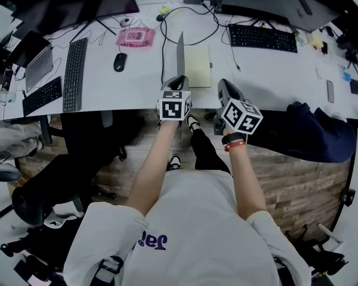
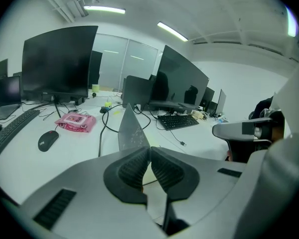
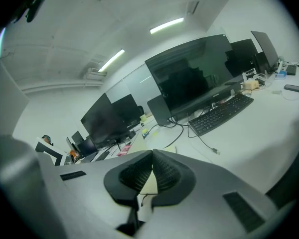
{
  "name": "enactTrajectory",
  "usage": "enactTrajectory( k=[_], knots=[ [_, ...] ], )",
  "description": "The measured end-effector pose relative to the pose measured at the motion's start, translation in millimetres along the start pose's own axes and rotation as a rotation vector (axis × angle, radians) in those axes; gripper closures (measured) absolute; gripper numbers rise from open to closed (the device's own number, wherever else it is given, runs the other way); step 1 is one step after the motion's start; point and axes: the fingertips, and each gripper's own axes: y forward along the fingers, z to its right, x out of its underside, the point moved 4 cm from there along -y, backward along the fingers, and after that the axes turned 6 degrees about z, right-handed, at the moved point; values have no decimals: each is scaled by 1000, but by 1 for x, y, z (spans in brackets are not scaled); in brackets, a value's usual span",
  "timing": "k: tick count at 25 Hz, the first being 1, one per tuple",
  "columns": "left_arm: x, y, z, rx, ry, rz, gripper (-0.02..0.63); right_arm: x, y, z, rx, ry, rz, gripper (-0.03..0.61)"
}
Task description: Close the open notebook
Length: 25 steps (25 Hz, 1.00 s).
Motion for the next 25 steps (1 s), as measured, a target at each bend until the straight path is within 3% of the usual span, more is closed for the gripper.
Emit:
enactTrajectory(
  k=[25],
  knots=[
    [20,47,51,38,104,-65,563,-2,-21,46,76,44,20,578]
  ],
)
